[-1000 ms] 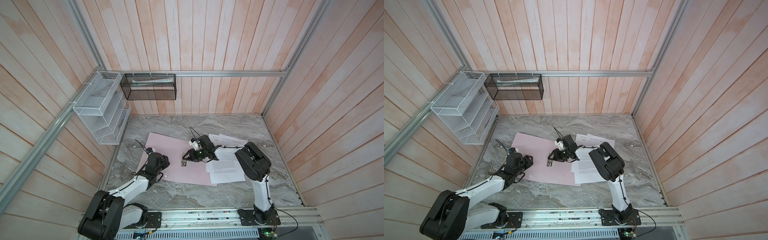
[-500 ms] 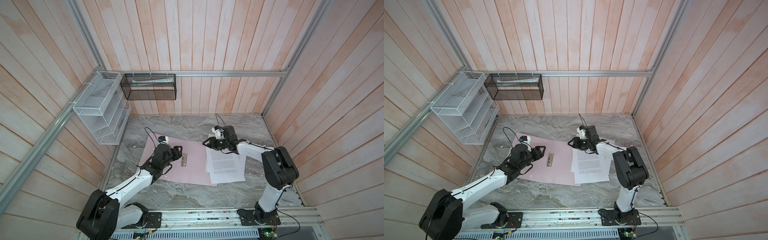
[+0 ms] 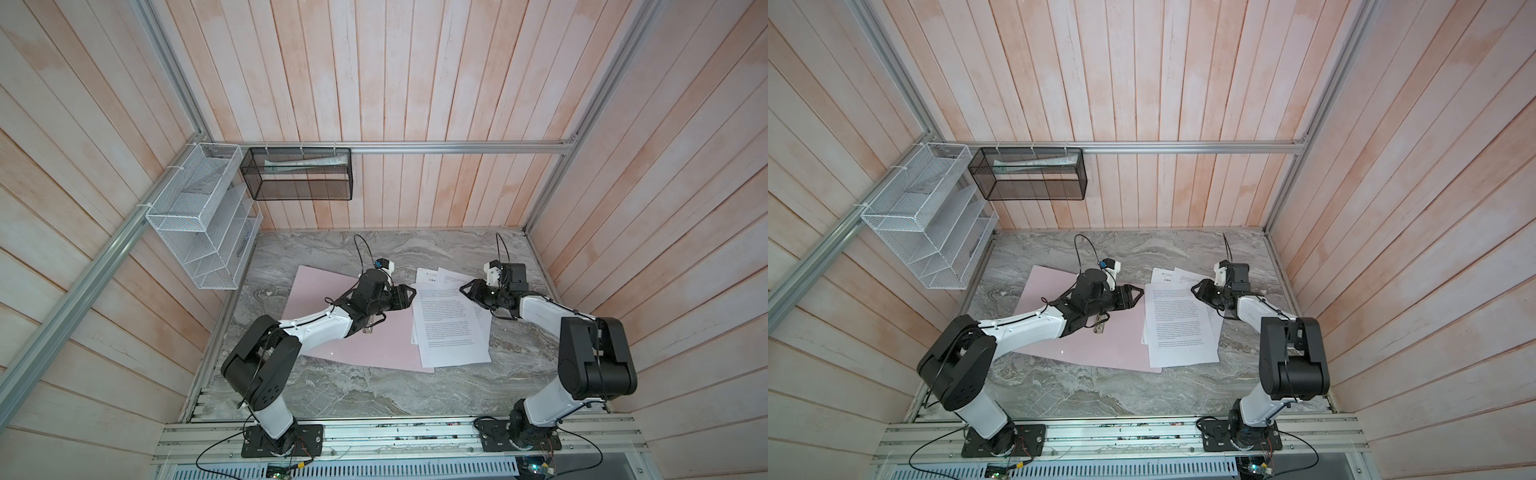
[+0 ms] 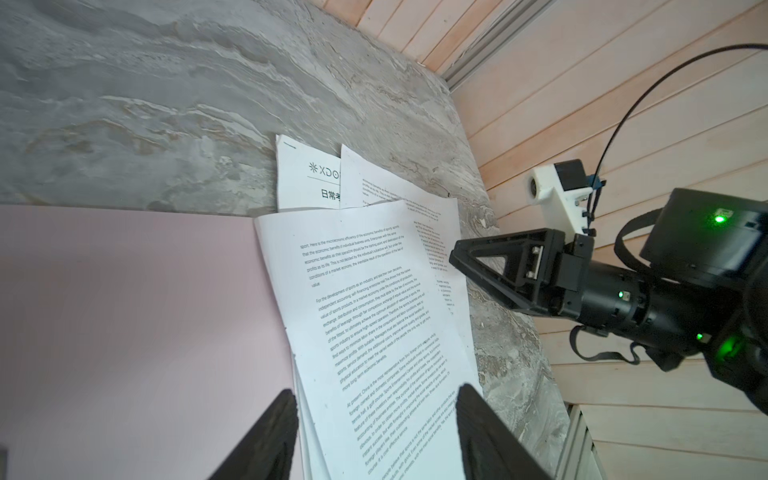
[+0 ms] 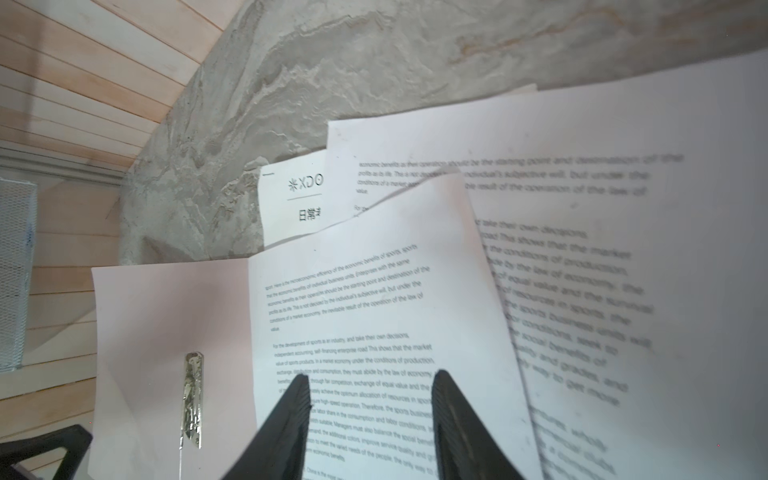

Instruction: Put the files into the folder

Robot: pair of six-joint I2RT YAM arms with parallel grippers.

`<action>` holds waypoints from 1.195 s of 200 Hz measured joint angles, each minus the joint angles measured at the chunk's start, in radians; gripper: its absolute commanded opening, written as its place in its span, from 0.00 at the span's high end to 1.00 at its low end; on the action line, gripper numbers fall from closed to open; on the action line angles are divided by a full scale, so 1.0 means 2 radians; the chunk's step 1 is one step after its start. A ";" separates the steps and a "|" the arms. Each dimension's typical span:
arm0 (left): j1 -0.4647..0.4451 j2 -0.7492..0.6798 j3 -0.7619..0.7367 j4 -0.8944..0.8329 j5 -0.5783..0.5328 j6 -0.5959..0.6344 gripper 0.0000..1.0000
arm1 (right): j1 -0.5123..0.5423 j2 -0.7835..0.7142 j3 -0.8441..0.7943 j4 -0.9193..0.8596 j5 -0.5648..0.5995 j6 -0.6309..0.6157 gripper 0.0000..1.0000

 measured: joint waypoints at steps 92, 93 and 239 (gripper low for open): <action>-0.016 0.045 0.023 0.001 0.028 0.000 0.37 | -0.006 -0.037 -0.056 0.023 0.019 0.006 0.51; -0.016 0.045 0.024 0.001 0.028 0.000 0.37 | -0.006 -0.037 -0.056 0.023 0.019 0.006 0.51; -0.023 0.119 0.062 0.005 0.068 0.000 0.38 | -0.019 -0.039 -0.075 0.013 0.034 -0.007 0.50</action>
